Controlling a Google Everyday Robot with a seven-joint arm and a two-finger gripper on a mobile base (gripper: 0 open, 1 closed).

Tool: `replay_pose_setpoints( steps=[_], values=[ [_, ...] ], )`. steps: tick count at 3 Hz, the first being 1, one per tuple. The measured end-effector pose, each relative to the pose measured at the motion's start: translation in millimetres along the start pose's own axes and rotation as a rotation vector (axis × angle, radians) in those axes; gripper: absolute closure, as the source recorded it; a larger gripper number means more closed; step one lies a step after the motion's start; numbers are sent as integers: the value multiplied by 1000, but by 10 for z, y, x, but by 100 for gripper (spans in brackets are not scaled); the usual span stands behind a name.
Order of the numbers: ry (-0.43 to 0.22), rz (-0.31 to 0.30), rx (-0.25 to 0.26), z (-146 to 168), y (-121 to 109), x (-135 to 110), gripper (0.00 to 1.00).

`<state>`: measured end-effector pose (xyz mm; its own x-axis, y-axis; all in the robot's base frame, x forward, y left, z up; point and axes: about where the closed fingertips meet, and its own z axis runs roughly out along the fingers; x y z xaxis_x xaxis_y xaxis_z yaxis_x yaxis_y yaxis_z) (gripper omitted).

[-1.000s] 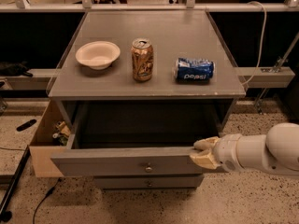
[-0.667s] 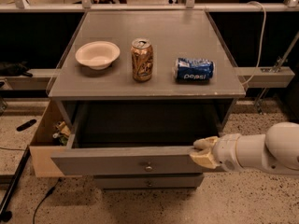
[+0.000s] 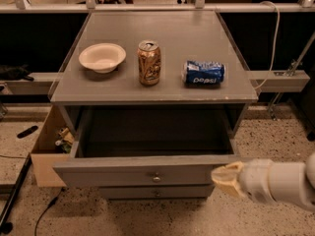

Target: Open top drawer

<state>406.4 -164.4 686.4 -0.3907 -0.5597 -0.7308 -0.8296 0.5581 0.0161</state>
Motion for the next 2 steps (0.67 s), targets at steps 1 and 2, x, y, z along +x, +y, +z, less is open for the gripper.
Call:
replay_pose_setpoints(
  steps=[1,2],
  values=[
    [-16,-30,-37,-492,539,302,100],
    [-20,-49,-26,-688,644,462,100]
  ],
)
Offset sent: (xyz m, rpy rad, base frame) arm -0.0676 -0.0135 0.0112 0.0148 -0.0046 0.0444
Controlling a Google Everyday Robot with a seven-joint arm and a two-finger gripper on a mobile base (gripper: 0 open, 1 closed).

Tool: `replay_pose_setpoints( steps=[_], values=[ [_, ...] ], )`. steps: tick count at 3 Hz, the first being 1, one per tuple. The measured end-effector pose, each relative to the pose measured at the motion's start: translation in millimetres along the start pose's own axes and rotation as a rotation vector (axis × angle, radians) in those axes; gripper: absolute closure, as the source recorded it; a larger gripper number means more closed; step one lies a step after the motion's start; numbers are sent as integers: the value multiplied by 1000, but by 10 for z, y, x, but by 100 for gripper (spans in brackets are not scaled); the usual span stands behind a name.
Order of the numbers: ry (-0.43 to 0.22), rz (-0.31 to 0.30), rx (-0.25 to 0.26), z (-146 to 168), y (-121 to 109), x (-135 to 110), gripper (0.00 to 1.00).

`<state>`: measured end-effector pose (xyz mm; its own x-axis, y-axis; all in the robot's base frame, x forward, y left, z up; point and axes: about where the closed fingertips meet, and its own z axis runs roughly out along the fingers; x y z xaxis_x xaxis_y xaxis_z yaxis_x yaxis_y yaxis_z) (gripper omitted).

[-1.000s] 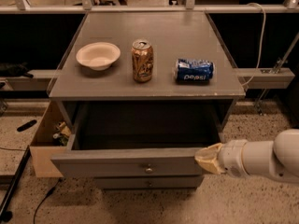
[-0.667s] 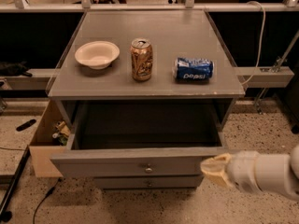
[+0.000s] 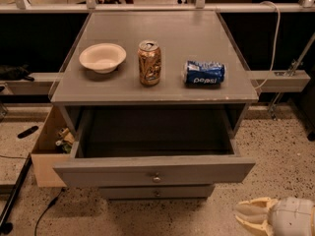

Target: Open top drawer

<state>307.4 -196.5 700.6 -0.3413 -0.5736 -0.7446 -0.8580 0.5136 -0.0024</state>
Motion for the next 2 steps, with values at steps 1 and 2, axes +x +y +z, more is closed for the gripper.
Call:
replay_pose_setpoints(
  steps=[1,2],
  values=[
    [1,4,3,14,-15,-13,85],
    [1,4,3,14,-15,-13,61]
  ],
)
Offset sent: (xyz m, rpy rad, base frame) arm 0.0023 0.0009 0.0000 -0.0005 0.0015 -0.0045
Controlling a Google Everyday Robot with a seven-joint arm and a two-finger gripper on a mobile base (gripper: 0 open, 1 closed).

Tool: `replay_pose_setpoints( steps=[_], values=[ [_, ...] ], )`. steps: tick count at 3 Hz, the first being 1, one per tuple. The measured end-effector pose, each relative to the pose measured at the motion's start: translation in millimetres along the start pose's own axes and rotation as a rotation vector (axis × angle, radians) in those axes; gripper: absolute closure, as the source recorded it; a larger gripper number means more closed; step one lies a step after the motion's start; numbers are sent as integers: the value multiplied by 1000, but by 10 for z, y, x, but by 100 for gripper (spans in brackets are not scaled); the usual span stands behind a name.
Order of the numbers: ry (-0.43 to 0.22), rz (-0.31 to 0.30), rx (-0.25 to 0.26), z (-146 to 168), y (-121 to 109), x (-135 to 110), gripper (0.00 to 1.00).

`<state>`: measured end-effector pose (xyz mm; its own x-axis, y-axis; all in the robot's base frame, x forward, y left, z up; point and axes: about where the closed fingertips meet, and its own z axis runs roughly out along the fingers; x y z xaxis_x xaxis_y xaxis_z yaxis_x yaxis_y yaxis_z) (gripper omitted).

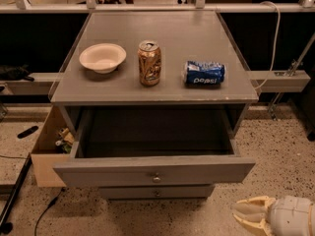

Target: Open top drawer

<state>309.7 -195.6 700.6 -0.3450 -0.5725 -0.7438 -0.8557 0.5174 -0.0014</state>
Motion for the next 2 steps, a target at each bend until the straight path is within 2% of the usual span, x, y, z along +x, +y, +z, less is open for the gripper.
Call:
replay_pose_setpoints(
  steps=[1,2],
  values=[
    [0,-15,3,44,-88,-143,38],
    [15,-61,11,229,-362,-454,15]
  ],
)
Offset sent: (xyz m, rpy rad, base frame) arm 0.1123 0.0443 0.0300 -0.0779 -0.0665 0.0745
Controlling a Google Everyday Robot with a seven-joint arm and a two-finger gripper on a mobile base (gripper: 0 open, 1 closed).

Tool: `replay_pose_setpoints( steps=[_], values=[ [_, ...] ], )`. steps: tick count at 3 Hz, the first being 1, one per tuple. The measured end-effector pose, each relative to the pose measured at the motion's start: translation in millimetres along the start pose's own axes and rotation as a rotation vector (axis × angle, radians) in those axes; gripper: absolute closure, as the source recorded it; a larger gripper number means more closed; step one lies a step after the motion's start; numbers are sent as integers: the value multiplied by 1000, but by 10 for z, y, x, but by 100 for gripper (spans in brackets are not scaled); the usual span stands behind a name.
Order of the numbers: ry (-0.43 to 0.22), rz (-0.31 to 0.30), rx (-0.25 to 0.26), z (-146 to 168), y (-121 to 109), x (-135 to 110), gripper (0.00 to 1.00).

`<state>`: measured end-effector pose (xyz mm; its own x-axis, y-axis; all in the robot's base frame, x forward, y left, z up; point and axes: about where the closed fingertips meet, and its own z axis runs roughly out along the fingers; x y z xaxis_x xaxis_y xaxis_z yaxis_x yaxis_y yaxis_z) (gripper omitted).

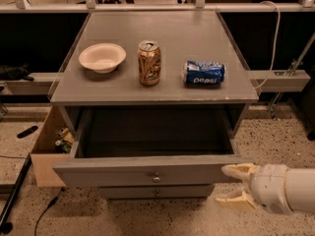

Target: Open top drawer

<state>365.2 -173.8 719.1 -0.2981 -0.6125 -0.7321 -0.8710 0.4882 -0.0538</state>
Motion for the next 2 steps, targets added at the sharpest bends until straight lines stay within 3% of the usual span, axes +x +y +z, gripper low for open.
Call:
replay_pose_setpoints(
  steps=[1,2],
  values=[
    [30,-72,-20,358,-265,-208,0],
    [54,-132,-55,857,-433,-145,0]
  ],
)
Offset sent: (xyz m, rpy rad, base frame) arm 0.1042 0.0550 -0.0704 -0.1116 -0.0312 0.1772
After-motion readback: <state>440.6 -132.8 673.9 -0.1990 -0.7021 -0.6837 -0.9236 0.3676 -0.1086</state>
